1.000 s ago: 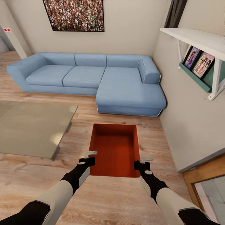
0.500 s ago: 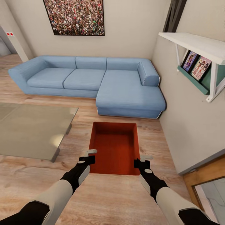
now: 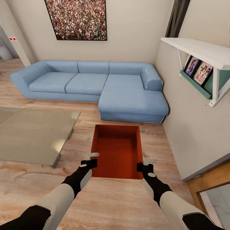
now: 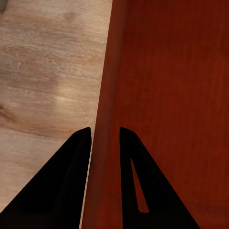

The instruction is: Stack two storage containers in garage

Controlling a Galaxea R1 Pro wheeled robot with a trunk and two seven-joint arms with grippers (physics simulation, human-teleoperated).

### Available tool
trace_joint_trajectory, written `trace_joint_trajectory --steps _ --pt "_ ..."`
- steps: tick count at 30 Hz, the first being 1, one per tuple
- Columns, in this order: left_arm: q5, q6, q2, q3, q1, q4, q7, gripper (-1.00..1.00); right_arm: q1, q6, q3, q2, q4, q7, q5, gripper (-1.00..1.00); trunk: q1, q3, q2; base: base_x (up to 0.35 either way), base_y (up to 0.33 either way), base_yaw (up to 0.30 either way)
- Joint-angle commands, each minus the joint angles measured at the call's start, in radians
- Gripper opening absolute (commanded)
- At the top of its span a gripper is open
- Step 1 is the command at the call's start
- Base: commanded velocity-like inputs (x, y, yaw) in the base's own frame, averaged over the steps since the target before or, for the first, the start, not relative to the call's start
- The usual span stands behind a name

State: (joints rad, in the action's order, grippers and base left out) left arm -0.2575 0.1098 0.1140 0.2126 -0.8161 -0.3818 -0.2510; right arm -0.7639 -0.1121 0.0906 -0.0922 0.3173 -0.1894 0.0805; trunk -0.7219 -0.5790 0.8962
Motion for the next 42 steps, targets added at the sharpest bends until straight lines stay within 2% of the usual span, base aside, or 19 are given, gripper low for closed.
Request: trace_joint_trajectory --steps 1,42 --pt "-0.005 0.007 -0.008 0.002 0.000 0.041 -0.036 -1.00 -0.002 -0.006 -0.018 0.001 0.003 -0.087 -0.004 -1.00 0.000 0.001 0.001 0.000 0.000 0.000" --pt "-0.005 0.007 -0.013 0.002 0.000 0.041 -0.036 -1.00 -0.002 -0.006 -0.018 0.001 0.003 -0.087 -0.004 -1.00 0.000 0.065 0.001 0.000 0.000 0.000"
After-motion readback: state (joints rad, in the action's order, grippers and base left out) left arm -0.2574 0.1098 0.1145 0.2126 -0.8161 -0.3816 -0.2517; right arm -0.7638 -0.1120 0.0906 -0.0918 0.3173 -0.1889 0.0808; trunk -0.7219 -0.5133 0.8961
